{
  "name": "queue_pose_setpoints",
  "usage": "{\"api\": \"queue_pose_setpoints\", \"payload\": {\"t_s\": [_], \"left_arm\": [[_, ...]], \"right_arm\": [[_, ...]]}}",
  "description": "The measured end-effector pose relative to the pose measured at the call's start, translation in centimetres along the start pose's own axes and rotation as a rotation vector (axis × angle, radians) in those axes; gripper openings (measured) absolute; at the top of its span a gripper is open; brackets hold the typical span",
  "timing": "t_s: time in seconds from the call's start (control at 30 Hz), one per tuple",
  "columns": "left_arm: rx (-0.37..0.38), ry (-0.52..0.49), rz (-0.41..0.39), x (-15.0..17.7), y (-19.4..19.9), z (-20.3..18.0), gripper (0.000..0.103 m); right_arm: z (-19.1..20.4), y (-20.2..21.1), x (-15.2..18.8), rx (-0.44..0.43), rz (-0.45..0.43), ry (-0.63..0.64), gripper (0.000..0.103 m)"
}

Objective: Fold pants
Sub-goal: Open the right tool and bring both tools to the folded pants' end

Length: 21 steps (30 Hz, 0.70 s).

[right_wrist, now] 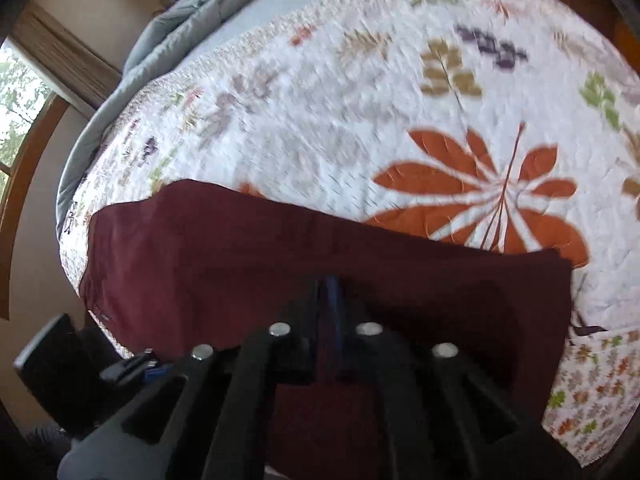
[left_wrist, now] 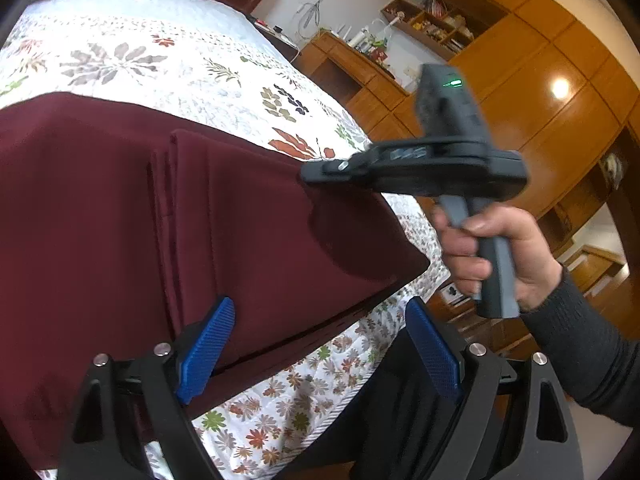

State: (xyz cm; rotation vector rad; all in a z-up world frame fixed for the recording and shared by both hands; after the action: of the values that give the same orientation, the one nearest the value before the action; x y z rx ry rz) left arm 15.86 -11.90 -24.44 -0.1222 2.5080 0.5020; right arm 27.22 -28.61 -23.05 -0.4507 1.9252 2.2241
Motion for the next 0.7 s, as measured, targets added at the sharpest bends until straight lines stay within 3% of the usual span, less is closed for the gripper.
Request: {"api": "queue_pose_setpoints", "payload": {"t_s": [0.13,0.27,0.37,0.43,0.5,0.53,0.63,0.7], "left_arm": [[0.005,0.003,-0.014,0.1,0.3,0.0,0.088],[-0.012,-0.016,-0.005,0.3,0.4,-0.6,0.088],[-0.097,-0.027,0.011,0.4,1.6,-1.7,0.088],[-0.156,-0.026,0.008,0.2,3.4,-3.0,0.088],[-0.115,0.033,-0.076,0.1,7.3,-4.1,0.088],[-0.110,0.073,-0.121,0.1,9.2,-4.0,0.088],[-0.174,0.287,-0.307,1.2,16.1,-0.9,0.090],[-0.244,0.510,-0.476,3.3,21.2,3.2,0.090]], "right_arm": [[3.8,1.3,0.4,-0.017,-0.001,0.102,0.010],[7.7,-2.1,1.2,-0.013,0.077,0.171,0.018],[9.1,-3.4,1.5,0.040,0.103,0.208,0.025],[11.0,-2.2,1.2,0.017,0.101,0.258,0.026],[12.9,-1.0,0.9,0.010,0.101,0.314,0.030],[13.7,-0.6,0.6,0.006,0.101,0.341,0.037],[17.7,0.3,-0.5,-0.032,0.119,0.441,0.055],[21.1,0.2,-1.3,-0.065,0.140,0.515,0.058]]}}
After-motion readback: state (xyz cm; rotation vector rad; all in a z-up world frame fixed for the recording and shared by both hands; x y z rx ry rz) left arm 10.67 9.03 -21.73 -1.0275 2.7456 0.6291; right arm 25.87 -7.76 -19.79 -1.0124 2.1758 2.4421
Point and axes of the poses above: each gripper's, at about its wrist camera, not at the fingertips, and y roughly against the way its jaws point, z to its left, x to its underside, the point moved 7 cm from there along -y, roughly the way its jaws point, and after that the axes turned 14 degrees about x, right-handed, at the moved point
